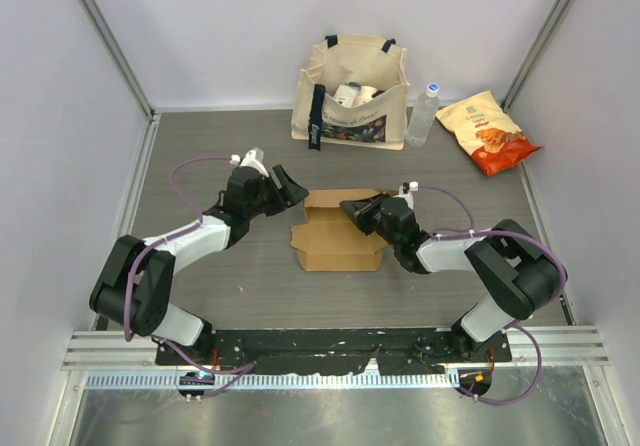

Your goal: Fold the paper box

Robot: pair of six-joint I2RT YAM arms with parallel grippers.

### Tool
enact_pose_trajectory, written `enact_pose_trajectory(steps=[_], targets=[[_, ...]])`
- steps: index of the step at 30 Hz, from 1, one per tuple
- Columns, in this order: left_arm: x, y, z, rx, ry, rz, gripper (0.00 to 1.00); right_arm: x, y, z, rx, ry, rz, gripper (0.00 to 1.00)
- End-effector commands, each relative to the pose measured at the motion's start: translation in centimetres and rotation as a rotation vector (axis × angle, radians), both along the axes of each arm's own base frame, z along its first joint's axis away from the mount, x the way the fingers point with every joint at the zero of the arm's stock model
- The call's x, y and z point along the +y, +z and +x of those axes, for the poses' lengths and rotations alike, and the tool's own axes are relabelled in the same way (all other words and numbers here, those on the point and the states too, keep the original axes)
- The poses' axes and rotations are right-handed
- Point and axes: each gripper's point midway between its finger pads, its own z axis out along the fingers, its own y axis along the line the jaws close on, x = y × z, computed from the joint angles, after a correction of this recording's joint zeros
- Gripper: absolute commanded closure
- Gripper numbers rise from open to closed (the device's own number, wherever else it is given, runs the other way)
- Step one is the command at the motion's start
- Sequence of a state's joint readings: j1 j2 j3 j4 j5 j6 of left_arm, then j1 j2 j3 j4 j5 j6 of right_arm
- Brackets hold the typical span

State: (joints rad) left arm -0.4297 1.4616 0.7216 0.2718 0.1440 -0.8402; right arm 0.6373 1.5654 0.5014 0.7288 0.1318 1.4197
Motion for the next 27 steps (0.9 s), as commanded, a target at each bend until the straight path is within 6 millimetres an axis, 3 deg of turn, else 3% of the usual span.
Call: enact_pose_trajectory(steps=[1,3,4,6,7,9,10,11,18,20,22,27], targets=[[-1.0,1.2,0.6,-0.050,-0.037,-0.044,0.31,1.1,0.3,0.2,-0.038,0.057,-0.041,0.97],[-0.7,0.8,0.0,-0.070,-0.032,-0.023,0.32,1.0,0.4,0.1,-0.042,0.058,-0.044,0.97],[-0.3,1.8,-0.2,-0.130,-0.039,0.010,0.32,0.9,0.4,0.1,-0.039,0.054,-0.044,0.97],[0.7,1.2,-1.0,-0.170,-0.011,0.105,0.31,0.9,0.7,0.3,-0.035,0.051,-0.041,0.97],[1.0,2.0,-1.4,-0.214,-0.008,0.133,0.31,0.7,0.0,0.2,0.005,0.047,-0.066,0.97],[2.2,0.6,-2.5,-0.268,0.036,0.267,0.32,0.9,0.4,0.8,0.047,0.032,-0.091,0.97],[2.0,1.0,-2.6,-0.319,0.038,0.277,0.33,0.5,-0.8,0.4,0.099,0.034,-0.130,0.97],[1.3,0.0,-3.7,-0.340,-0.002,0.329,0.35,0.6,-0.5,0.6,0.098,0.033,-0.125,0.97],[1.4,-2.5,-2.4,-0.334,0.081,0.516,0.56,0.2,-0.1,0.6,0.122,0.001,-0.099,0.97],[1.1,-3.2,-2.1,-0.333,0.077,0.529,0.58,0.2,-0.1,0.6,0.125,-0.003,-0.090,0.97],[0.4,-2.7,-1.3,-0.363,0.076,0.519,0.58,0.4,0.0,0.7,0.126,-0.003,-0.080,0.97],[-1.4,-2.4,-0.5,-0.406,0.021,0.492,0.50,0.5,0.0,0.8,0.124,-0.002,-0.076,0.97]])
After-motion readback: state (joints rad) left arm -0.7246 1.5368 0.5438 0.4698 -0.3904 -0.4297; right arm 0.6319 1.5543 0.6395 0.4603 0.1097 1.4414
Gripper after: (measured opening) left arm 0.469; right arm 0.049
